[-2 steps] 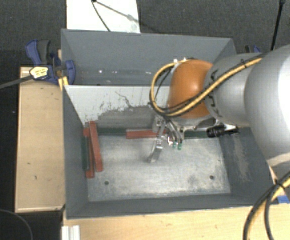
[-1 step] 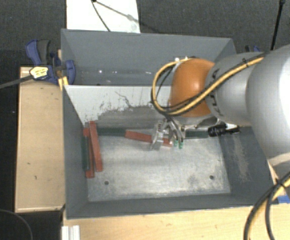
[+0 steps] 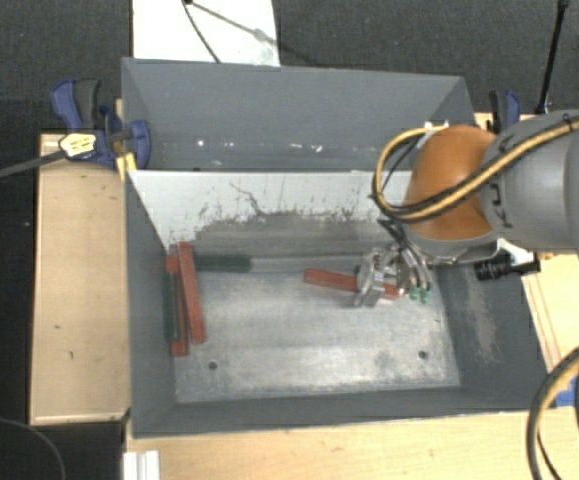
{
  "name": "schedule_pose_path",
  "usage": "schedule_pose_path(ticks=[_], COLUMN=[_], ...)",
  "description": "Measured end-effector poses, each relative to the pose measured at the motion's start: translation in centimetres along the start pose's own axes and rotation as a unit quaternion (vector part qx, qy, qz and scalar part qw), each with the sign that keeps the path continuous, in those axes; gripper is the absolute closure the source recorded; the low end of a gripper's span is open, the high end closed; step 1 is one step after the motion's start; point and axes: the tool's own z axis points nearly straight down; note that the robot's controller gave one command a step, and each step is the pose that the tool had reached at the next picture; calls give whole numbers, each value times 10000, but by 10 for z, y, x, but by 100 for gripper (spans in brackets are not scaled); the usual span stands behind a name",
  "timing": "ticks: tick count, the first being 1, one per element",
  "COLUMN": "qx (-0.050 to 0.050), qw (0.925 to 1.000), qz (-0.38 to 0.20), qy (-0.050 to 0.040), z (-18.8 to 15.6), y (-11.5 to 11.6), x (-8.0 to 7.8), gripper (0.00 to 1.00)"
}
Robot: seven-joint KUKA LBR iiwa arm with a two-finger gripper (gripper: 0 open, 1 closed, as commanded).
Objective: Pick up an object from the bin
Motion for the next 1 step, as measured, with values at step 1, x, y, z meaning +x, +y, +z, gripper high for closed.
schedule_pose_path(ticks=[1], qx=[-18], qw=[10000], qz=[92], qy=[2], z=[0], y=[-2], x=[6], gripper=[100])
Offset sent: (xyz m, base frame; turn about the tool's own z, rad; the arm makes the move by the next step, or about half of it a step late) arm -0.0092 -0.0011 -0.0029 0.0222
